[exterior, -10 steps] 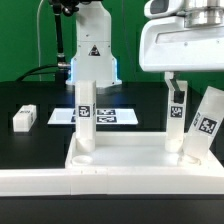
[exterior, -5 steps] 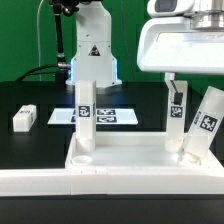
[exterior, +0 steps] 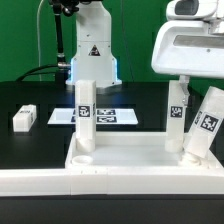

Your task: Assemble desk

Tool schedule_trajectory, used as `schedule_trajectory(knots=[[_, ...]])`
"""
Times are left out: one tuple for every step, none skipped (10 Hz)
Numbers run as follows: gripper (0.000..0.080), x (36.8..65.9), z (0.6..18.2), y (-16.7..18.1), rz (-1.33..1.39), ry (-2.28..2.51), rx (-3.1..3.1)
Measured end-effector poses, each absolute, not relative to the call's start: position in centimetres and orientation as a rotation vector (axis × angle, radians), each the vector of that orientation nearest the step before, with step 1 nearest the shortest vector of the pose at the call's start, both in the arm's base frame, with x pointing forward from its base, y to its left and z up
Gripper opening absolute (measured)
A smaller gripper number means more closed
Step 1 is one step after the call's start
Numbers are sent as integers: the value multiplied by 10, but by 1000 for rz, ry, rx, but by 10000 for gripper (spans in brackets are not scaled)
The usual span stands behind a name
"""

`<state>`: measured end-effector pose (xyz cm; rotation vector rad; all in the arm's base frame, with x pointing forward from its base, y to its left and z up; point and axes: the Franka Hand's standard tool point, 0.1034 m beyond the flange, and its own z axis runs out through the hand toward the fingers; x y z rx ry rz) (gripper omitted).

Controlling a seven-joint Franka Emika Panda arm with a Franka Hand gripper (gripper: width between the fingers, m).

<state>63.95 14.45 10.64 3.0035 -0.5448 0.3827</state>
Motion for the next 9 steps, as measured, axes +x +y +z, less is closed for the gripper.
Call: schedule_trajectory(knots=[[649, 640, 106, 144, 383, -546, 3003], [611, 640, 106, 144, 383, -546, 3003], [436, 640, 106, 144, 383, -546, 3003], [436, 640, 106, 144, 383, -546, 3003], [333, 639, 106, 139, 376, -553, 2995], [327, 640, 106, 138, 376, -554, 2994], [327, 640, 107, 137, 376, -556, 2993], [324, 640, 107, 136, 376, -559, 2992], [324, 640, 107, 135, 377, -563, 2991]])
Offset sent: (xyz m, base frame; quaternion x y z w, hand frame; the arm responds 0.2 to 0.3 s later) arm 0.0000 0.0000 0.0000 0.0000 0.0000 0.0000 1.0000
